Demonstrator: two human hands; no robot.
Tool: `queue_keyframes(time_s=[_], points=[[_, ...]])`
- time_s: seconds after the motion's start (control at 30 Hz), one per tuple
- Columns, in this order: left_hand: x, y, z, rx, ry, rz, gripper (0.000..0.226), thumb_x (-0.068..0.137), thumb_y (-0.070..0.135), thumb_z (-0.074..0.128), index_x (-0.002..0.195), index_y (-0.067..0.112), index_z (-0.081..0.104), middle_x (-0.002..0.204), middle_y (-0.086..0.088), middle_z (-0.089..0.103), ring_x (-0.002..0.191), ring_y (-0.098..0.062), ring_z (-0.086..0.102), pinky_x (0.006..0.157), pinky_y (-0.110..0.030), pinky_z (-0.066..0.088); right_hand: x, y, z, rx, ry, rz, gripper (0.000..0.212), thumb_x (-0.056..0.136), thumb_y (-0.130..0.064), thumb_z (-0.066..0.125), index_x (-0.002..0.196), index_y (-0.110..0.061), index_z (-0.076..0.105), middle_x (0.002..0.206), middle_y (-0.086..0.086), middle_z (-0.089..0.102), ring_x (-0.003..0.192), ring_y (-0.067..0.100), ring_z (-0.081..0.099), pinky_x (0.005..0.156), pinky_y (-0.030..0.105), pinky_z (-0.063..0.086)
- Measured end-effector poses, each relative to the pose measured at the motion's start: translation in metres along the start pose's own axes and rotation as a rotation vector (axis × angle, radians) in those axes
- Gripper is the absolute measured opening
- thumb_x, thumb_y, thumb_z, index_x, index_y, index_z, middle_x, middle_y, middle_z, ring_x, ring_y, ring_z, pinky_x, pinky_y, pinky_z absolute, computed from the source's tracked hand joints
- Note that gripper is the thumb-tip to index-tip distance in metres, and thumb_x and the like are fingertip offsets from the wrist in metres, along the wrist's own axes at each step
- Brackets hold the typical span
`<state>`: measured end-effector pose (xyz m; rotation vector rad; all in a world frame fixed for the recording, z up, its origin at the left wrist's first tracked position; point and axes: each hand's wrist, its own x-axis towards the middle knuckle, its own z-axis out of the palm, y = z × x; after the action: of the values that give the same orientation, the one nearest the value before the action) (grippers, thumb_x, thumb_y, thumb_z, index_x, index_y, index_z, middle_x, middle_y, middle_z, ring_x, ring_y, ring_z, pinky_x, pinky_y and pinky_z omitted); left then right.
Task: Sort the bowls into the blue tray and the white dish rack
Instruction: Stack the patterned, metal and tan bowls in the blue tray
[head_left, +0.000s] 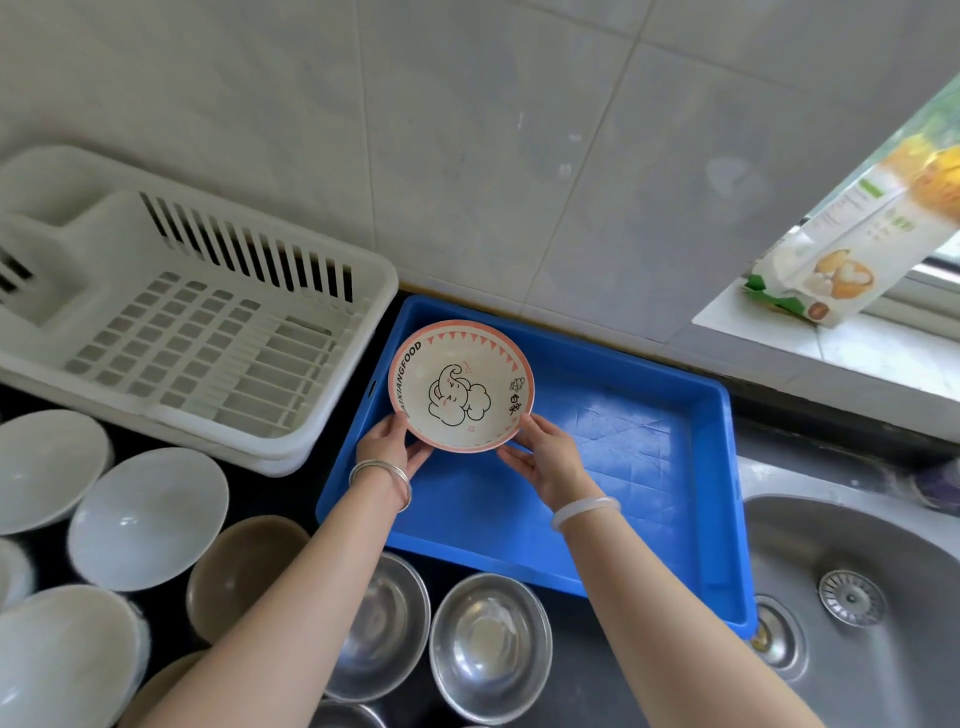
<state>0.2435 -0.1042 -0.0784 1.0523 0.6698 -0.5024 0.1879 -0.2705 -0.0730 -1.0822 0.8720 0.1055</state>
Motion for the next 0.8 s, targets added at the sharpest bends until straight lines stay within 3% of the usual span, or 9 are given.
queue_keyframes(time_s=[0.2, 0.27, 0.33, 0.43, 0.5, 0.6, 0.7, 0.8], points=[[-0.001, -0.001, 0.003, 0.01, 0.032, 0.035, 0.018, 0.094, 0.015, 0.05, 0.107, 0.01, 0.06, 0.09, -0.005, 0.064, 0.084, -0.023, 0.063, 0.079, -0.031, 0.051, 0.0, 0.0, 0.001, -0.016, 0.021, 0.006, 0.022, 0.098, -0.025, 0.048, 0.115, -0.013, 0.058, 0.096, 0.009, 0.07, 0.076, 0.021, 0.071, 0.067, 0.026, 0.061], [-0.003, -0.004, 0.005, 0.076, 0.077, 0.112, 0.015, 0.094, 0.013, 0.048, 0.1, 0.008, 0.061, 0.087, -0.007, 0.064, 0.089, -0.025, 0.062, 0.074, -0.03, 0.052, -0.003, -0.001, 0.001, -0.09, 0.021, -0.009, 0.029, 0.099, -0.032, 0.045, 0.115, -0.014, 0.059, 0.098, 0.008, 0.069, 0.08, 0.021, 0.07, 0.071, 0.027, 0.06], [-0.009, -0.009, 0.007, 0.141, 0.103, 0.187, 0.018, 0.093, 0.011, 0.046, 0.101, 0.008, 0.062, 0.093, -0.009, 0.064, 0.095, -0.024, 0.061, 0.077, -0.029, 0.052, -0.008, -0.001, -0.001, -0.177, 0.005, -0.02, 0.036, 0.099, -0.041, 0.04, 0.117, -0.015, 0.058, 0.107, 0.008, 0.067, 0.092, 0.024, 0.067, 0.081, 0.032, 0.056], [-0.021, -0.018, 0.007, 0.275, 0.099, 0.254, 0.03, 0.094, 0.016, 0.046, 0.12, 0.01, 0.059, 0.11, -0.005, 0.061, 0.095, -0.018, 0.059, 0.085, -0.027, 0.048, -0.019, -0.001, -0.005, -0.226, -0.021, -0.037, 0.045, 0.1, -0.045, 0.033, 0.128, -0.016, 0.053, 0.121, 0.006, 0.06, 0.107, 0.027, 0.061, 0.089, 0.035, 0.05], [-0.035, -0.025, 0.007, 0.341, 0.108, 0.273, 0.035, 0.094, 0.02, 0.046, 0.127, 0.013, 0.054, 0.113, 0.002, 0.059, 0.095, -0.016, 0.057, 0.088, -0.028, 0.048, -0.031, -0.002, -0.01, -0.247, -0.018, -0.07, 0.043, 0.1, -0.043, 0.032, 0.129, -0.017, 0.052, 0.122, 0.005, 0.059, 0.106, 0.026, 0.06, 0.087, 0.034, 0.049], [-0.067, -0.036, 0.011, 0.519, 0.094, 0.35, 0.025, 0.093, 0.026, 0.046, 0.113, 0.021, 0.061, 0.103, 0.009, 0.061, 0.099, -0.021, 0.058, 0.095, -0.041, 0.046, -0.052, -0.004, -0.024, -0.274, 0.011, -0.123, 0.042, 0.102, -0.038, 0.033, 0.13, -0.013, 0.051, 0.118, 0.006, 0.059, 0.105, 0.028, 0.061, 0.087, 0.035, 0.049], [-0.104, -0.053, 0.022, 0.623, 0.005, 0.381, 0.033, 0.094, 0.022, 0.046, 0.123, 0.011, 0.056, 0.113, -0.004, 0.062, 0.111, -0.028, 0.059, 0.1, -0.042, 0.044, -0.08, -0.003, -0.051, -0.322, 0.05, -0.188, 0.034, 0.101, -0.032, 0.034, 0.118, -0.013, 0.057, 0.112, 0.009, 0.063, 0.093, 0.024, 0.062, 0.081, 0.032, 0.047], [-0.136, -0.08, 0.035, 0.782, -0.115, 0.39, 0.031, 0.093, 0.018, 0.047, 0.121, 0.008, 0.058, 0.122, -0.01, 0.062, 0.11, -0.028, 0.06, 0.101, -0.04, 0.043, -0.115, 0.004, -0.091, -0.401, 0.107, -0.251, 0.026, 0.1, -0.029, 0.038, 0.105, -0.017, 0.061, 0.103, 0.008, 0.067, 0.081, 0.018, 0.062, 0.07, 0.026, 0.047]])
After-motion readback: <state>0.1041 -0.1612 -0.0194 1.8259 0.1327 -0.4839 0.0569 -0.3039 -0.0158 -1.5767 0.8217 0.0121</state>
